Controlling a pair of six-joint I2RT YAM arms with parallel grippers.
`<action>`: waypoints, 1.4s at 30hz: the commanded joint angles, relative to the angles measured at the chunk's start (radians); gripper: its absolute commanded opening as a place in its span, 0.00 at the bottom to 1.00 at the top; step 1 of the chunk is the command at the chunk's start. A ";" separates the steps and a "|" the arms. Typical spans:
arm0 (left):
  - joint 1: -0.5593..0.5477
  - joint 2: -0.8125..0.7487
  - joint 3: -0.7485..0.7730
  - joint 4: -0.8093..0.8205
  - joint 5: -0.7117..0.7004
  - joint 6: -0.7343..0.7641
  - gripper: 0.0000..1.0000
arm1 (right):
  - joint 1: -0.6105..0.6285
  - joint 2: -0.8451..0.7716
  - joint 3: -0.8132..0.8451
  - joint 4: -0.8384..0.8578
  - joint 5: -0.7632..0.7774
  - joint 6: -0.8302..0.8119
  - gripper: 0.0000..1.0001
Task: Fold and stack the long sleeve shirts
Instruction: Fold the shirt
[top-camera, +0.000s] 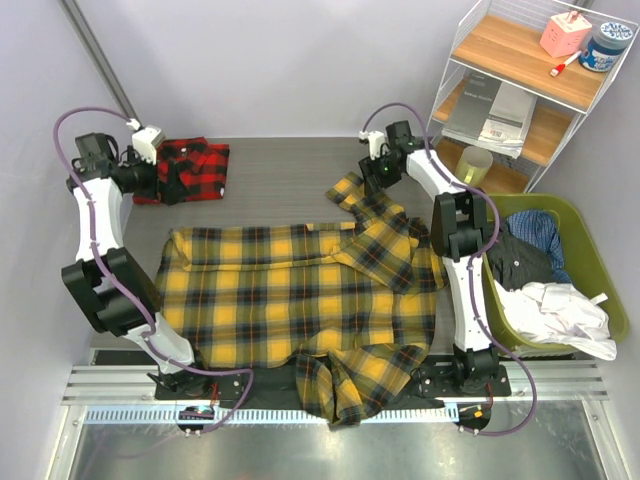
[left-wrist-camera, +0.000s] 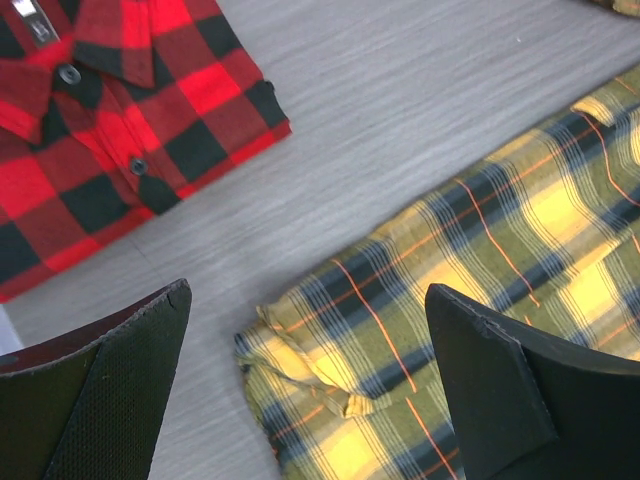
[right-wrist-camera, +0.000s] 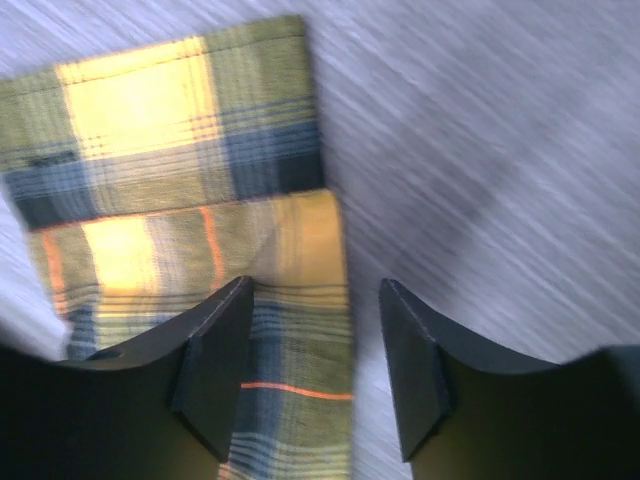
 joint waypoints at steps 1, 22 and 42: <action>-0.004 -0.012 0.064 0.042 0.035 -0.019 1.00 | 0.007 -0.051 -0.055 -0.013 -0.127 0.030 0.55; -0.177 -0.208 -0.092 0.261 0.012 -0.616 1.00 | 0.485 -0.962 -0.954 0.467 0.418 0.041 0.01; -0.332 -0.374 -0.634 0.219 0.084 -0.763 0.93 | 0.470 -0.988 -0.824 0.248 -0.002 -0.001 0.65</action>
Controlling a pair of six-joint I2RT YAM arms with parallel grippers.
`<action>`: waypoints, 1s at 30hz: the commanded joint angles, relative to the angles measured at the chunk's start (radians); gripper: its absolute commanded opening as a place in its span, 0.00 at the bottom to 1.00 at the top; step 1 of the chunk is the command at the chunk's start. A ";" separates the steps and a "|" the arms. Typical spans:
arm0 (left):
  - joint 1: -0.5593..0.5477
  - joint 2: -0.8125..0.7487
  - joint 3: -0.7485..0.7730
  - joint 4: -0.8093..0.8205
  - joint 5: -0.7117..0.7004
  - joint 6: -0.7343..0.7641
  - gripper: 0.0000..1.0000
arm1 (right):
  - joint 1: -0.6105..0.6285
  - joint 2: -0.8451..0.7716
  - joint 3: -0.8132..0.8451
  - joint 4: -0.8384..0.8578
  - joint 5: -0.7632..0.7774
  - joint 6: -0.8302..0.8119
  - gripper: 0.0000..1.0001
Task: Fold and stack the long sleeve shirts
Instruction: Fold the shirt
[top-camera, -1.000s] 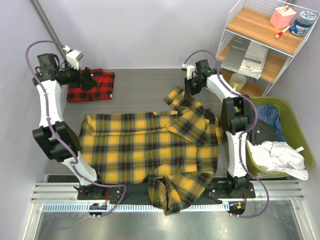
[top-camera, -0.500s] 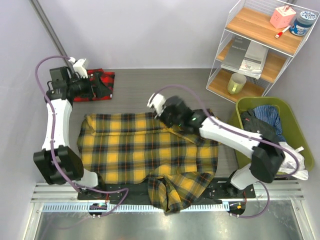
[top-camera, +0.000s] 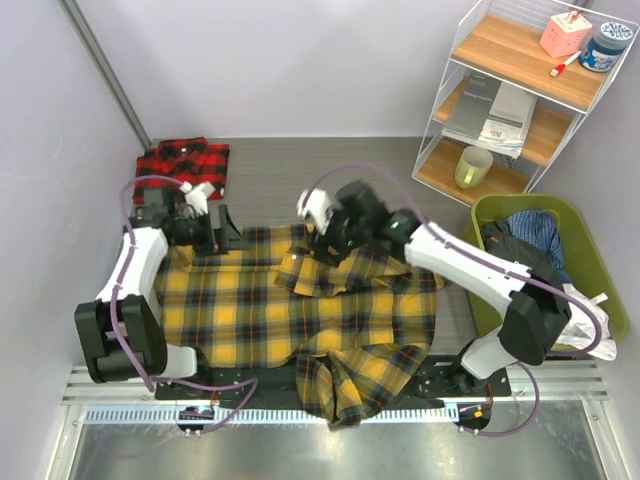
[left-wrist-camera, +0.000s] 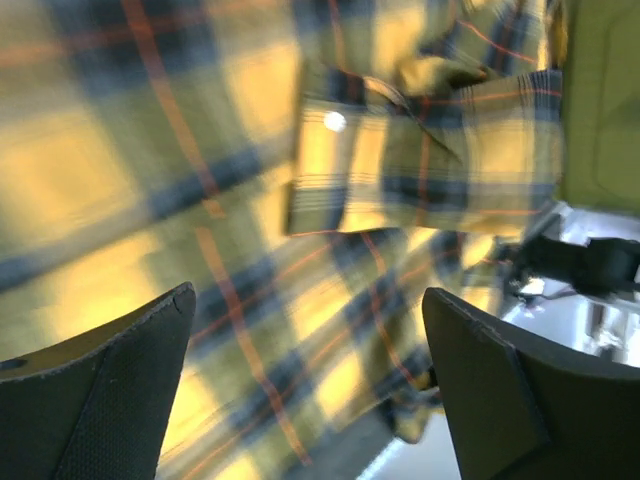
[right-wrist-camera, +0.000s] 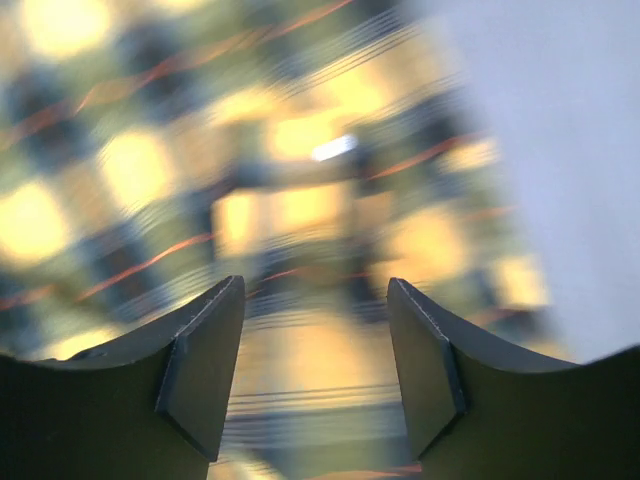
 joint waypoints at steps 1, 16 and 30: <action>-0.114 -0.035 -0.071 0.177 0.010 -0.245 0.90 | -0.160 -0.006 0.132 -0.025 -0.068 0.000 0.63; -0.353 0.353 0.033 0.308 -0.039 -0.230 0.59 | -0.364 0.044 -0.034 -0.271 -0.225 0.006 0.54; -0.389 0.461 0.024 0.350 -0.117 -0.219 0.54 | -0.383 0.072 -0.106 -0.281 -0.254 0.033 0.54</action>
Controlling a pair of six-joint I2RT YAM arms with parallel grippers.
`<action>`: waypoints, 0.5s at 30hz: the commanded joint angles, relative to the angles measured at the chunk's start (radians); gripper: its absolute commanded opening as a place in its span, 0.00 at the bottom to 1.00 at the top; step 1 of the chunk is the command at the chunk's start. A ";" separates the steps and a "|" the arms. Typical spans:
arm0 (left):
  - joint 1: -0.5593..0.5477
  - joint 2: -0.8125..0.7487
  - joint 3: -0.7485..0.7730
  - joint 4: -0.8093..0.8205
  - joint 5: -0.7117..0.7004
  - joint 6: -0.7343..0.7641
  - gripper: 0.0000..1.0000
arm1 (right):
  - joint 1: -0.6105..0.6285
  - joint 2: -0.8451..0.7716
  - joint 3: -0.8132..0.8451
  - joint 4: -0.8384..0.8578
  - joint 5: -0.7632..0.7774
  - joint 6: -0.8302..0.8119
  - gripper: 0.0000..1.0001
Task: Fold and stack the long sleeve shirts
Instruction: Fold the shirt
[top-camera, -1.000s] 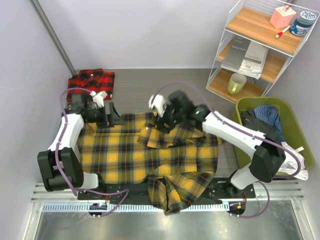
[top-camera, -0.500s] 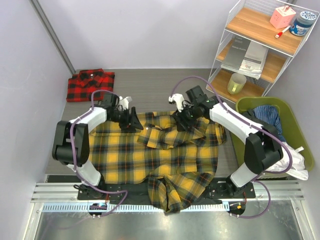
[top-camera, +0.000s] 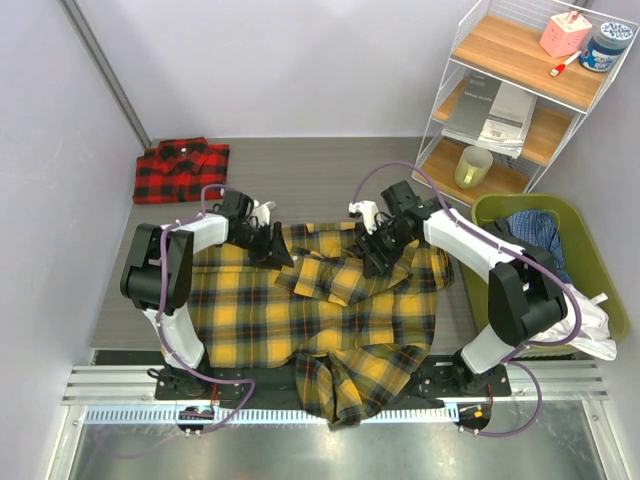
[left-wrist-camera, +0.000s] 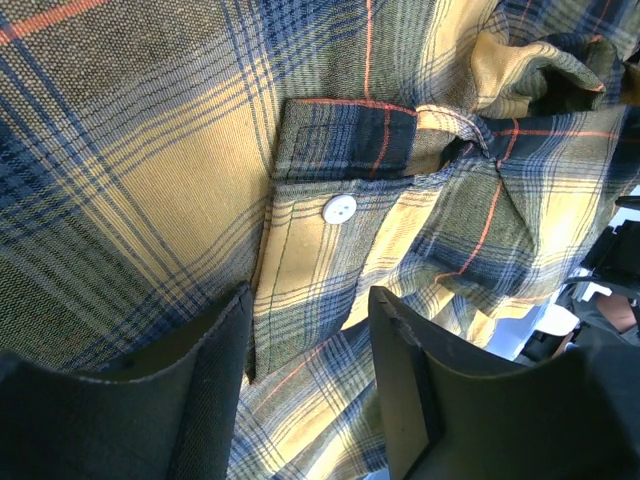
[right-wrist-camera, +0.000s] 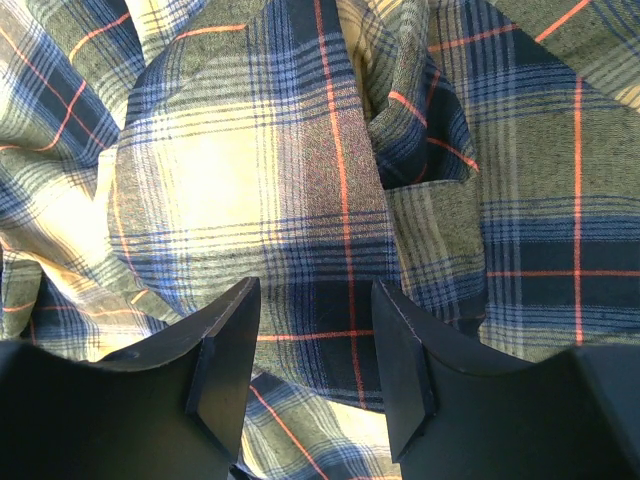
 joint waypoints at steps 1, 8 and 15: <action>-0.008 -0.007 0.003 0.039 -0.053 0.024 0.55 | -0.006 -0.004 -0.005 0.002 -0.026 0.010 0.54; -0.009 -0.016 -0.023 0.048 -0.075 0.016 0.61 | -0.009 -0.006 -0.020 -0.006 -0.033 -0.004 0.54; -0.026 0.028 -0.021 0.114 0.059 0.015 0.54 | -0.009 0.020 -0.011 0.000 -0.053 -0.001 0.54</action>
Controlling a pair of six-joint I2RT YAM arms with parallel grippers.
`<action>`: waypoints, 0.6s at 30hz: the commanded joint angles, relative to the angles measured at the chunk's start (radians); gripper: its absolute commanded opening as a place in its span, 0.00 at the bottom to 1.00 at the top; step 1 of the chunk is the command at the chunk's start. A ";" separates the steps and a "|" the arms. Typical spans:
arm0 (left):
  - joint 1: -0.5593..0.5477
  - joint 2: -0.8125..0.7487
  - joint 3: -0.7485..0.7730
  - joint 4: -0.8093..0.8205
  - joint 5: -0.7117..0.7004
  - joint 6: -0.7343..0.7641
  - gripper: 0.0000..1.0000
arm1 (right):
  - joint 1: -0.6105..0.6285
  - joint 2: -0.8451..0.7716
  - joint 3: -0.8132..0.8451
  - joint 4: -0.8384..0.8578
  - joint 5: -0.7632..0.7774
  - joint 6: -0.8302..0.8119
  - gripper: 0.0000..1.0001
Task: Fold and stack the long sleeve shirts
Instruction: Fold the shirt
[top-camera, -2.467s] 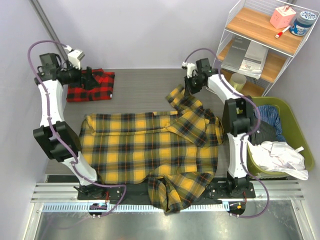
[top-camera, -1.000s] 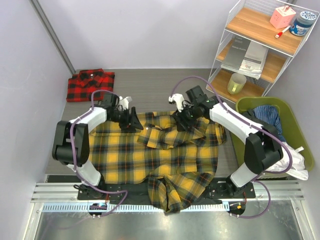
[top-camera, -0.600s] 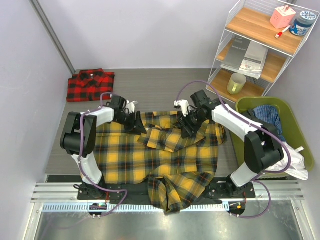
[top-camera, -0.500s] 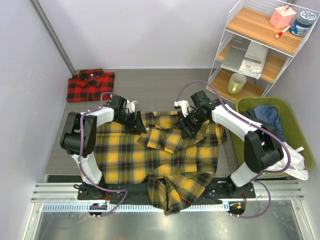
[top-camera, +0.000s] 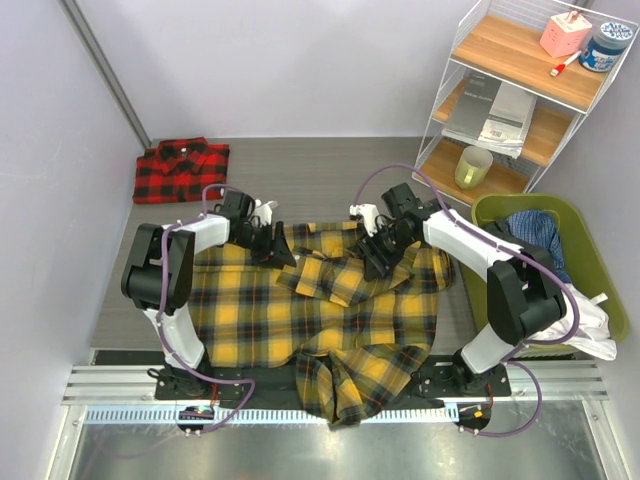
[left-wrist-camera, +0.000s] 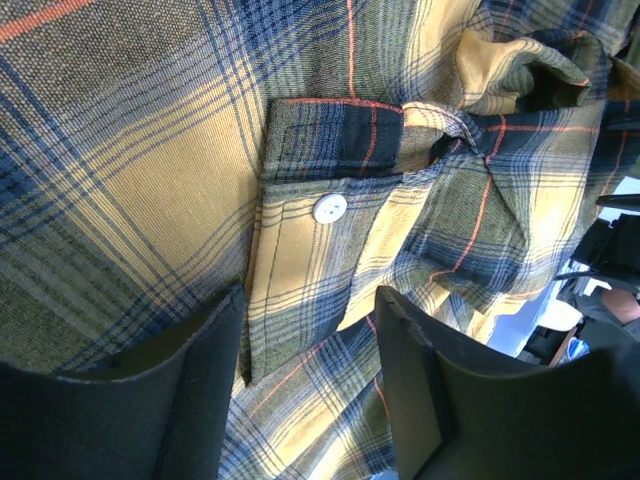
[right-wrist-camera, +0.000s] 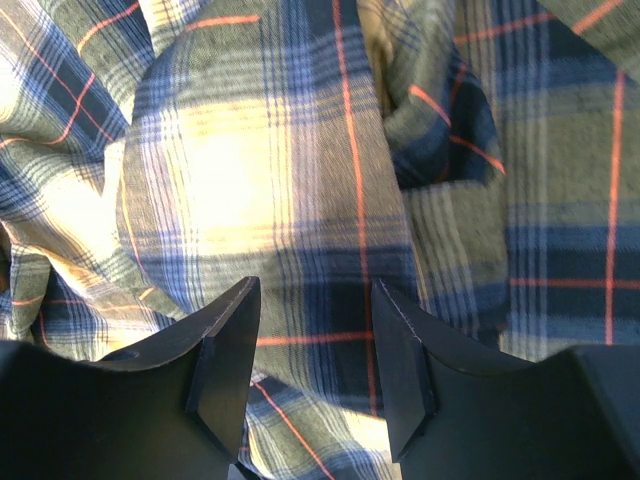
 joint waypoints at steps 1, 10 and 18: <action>-0.017 0.031 -0.017 0.099 0.073 0.012 0.47 | -0.004 0.014 0.008 0.008 -0.031 0.003 0.54; -0.018 -0.027 -0.021 0.132 0.120 0.000 0.33 | -0.004 0.016 0.004 0.014 -0.035 0.013 0.54; -0.032 0.057 0.034 0.142 0.091 -0.012 0.27 | -0.012 -0.010 0.027 0.014 -0.032 0.006 0.56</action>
